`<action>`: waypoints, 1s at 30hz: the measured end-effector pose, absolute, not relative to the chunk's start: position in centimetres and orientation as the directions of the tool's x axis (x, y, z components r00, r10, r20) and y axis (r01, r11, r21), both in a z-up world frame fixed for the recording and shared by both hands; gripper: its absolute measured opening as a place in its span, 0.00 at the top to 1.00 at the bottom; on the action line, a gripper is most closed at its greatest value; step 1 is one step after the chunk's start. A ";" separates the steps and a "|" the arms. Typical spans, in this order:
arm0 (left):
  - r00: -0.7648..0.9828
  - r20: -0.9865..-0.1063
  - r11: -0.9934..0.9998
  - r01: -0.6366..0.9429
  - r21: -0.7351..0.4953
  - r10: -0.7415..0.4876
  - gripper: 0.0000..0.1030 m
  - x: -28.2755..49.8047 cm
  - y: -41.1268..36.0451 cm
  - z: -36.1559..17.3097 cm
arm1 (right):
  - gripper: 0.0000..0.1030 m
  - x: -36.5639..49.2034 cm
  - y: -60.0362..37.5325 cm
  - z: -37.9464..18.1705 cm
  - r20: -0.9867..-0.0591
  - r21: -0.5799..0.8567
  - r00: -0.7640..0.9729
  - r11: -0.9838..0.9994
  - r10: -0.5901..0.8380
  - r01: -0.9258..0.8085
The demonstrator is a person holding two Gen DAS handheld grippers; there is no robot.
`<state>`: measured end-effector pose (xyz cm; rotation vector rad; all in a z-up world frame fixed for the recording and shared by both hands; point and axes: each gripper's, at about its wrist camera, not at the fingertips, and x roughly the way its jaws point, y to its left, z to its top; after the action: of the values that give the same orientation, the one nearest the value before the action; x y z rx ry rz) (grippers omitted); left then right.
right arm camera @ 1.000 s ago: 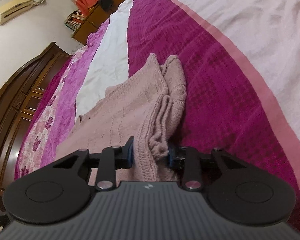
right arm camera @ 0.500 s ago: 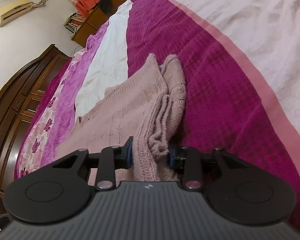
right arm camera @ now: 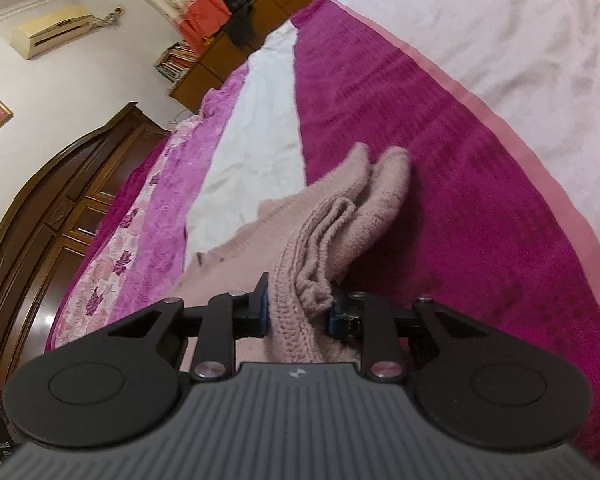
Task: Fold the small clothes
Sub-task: 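Lift the grasped edge with the right gripper and fold it over the bundle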
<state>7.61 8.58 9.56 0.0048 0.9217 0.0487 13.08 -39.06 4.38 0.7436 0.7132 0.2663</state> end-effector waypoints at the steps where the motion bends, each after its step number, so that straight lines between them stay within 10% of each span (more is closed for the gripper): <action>1: 0.604 -0.795 0.999 -0.041 0.025 0.044 0.87 7.6 8.7 9.6 | 0.73 13.1 -38.8 4.7 -0.491 0.696 0.737 0.718 0.464 0.012; 30: 0.639 -0.766 0.997 -0.064 0.041 0.072 0.87 7.6 12.2 10.9 | 0.74 12.9 -30.9 11.7 -0.409 0.660 0.728 0.729 0.550 -0.180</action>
<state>7.64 12.20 10.94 0.0107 0.8738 0.0775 12.89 -30.90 11.70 0.6336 0.6355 0.4332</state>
